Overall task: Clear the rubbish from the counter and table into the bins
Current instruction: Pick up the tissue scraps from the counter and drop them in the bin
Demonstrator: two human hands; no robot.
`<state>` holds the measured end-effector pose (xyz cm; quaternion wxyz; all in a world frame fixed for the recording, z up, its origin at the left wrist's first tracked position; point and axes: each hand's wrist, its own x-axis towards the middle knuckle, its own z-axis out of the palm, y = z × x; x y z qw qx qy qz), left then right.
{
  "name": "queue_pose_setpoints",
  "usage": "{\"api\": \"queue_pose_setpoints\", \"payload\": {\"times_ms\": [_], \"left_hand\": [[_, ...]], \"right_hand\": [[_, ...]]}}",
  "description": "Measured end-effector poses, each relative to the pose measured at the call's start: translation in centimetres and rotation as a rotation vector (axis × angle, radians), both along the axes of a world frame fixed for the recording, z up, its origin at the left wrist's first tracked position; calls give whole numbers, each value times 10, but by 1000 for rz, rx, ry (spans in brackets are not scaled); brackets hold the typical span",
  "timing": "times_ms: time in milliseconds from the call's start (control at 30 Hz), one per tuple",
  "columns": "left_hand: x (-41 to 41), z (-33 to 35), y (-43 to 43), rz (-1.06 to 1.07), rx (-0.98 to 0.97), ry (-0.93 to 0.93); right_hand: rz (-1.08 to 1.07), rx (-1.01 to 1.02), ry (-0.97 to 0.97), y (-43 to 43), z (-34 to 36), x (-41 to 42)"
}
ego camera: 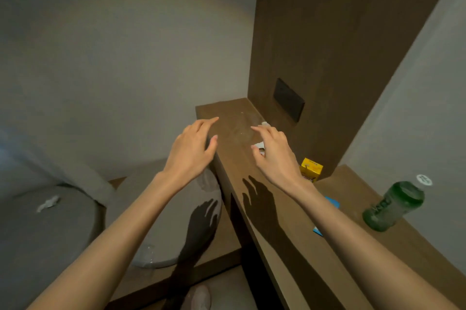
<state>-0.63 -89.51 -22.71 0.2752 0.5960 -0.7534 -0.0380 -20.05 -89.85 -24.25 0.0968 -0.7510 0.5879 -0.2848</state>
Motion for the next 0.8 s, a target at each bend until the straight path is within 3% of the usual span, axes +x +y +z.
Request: {"api": "queue_pose_setpoints", "payload": {"times_ms": [300,600,800], "left_hand": [[12,-66,-186,-203,233,30],[-24,-155,-303,-183,640,60],[-44,-212,-347,-195,671,-125]], "right_hand": [[-194,172,-14,-145,-57,25],[-376,430,-16,-233,-118,5],[-409,676,37,-278,-172,-15]]}}
